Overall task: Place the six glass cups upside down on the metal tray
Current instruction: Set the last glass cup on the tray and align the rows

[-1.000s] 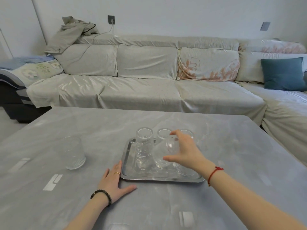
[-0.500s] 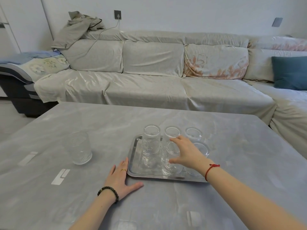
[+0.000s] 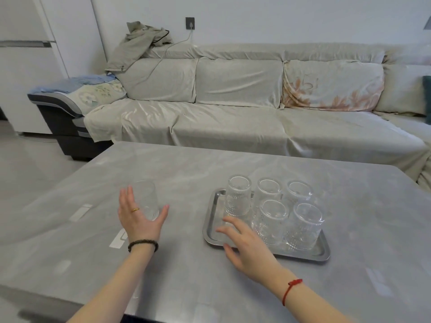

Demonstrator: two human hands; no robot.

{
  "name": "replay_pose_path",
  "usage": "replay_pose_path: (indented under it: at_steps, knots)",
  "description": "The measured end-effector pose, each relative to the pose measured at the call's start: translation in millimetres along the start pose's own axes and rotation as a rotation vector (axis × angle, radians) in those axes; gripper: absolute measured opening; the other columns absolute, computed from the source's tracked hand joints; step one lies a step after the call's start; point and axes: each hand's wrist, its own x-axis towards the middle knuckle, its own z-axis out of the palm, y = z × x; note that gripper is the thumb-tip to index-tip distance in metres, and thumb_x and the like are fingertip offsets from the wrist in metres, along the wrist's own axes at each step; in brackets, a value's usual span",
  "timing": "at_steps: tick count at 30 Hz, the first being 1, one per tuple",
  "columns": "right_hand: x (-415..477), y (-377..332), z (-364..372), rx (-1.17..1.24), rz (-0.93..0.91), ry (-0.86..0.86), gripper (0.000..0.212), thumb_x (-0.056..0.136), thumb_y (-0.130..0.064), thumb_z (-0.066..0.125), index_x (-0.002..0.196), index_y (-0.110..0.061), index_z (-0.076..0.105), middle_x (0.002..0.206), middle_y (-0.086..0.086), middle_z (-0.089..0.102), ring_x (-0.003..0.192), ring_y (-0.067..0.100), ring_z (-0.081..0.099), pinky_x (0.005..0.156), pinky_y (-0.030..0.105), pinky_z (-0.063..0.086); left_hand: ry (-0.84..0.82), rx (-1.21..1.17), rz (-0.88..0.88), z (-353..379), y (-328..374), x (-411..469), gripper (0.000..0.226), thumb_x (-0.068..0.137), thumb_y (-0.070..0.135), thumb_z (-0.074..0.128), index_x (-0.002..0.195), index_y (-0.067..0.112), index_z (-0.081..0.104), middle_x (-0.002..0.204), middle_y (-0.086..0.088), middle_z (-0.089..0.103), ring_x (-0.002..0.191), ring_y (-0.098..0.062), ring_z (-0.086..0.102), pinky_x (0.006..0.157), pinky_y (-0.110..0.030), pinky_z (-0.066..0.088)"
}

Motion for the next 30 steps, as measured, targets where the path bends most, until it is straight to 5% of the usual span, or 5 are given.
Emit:
replay_pose_path:
  at_steps: [12, 16, 20, 26, 30]
  knots:
    - [0, -27, 54, 0.444, 0.279, 0.063, 0.041, 0.080, -0.008, 0.058, 0.119, -0.017, 0.049, 0.114, -0.003, 0.052, 0.109, 0.007, 0.050, 0.100, 0.015, 0.035, -0.126, -0.180, -0.539, 4, -23, 58, 0.089, 0.059, 0.025, 0.085, 0.130, 0.012, 0.033, 0.133, -0.013, 0.048, 0.119, -0.031, 0.047, 0.101, -0.039, 0.037]
    - [13, -41, 61, 0.850, 0.566, 0.128, 0.063, 0.078, -0.016, 0.069, 0.129, -0.025, 0.034, 0.118, -0.001, 0.048, 0.106, 0.015, 0.052, 0.091, 0.021, 0.041, -0.052, -0.610, -0.836, -3, 3, 33, 0.069, 0.069, 0.029, 0.077, 0.122, 0.008, 0.039, 0.122, -0.009, 0.046, 0.102, -0.025, 0.051, 0.066, -0.042, 0.055]
    - [36, -50, 64, 1.318, 0.780, 0.202, 0.076, 0.079, -0.027, 0.068, 0.138, -0.023, 0.020, 0.133, 0.009, 0.045, 0.116, 0.017, 0.050, 0.093, 0.030, 0.041, -0.324, -1.003, -0.932, 2, 40, -5, 0.027, 0.082, 0.040, 0.059, 0.088, 0.014, 0.059, 0.092, -0.008, 0.064, 0.080, -0.024, 0.063, 0.048, -0.032, 0.059]
    - [46, -41, 46, 1.413, 0.703, 0.577, 0.062, 0.071, -0.013, 0.075, 0.124, -0.018, 0.043, 0.119, 0.011, 0.063, 0.109, 0.021, 0.061, 0.102, 0.047, 0.044, -0.751, -1.093, -1.106, 33, 81, -50, 0.067, 0.067, 0.061, 0.059, 0.105, 0.007, 0.061, 0.104, -0.019, 0.069, 0.098, -0.031, 0.065, 0.084, -0.040, 0.055]
    - [37, -12, 30, 1.235, 0.686, 0.670, 0.060, 0.063, -0.010, 0.081, 0.112, -0.020, 0.049, 0.109, 0.002, 0.067, 0.090, 0.001, 0.067, 0.082, 0.024, 0.055, -0.901, -0.842, -0.885, 45, 86, -54, 0.049, 0.082, 0.060, 0.043, 0.094, 0.016, 0.063, 0.090, -0.002, 0.074, 0.081, -0.018, 0.069, 0.074, -0.031, 0.054]
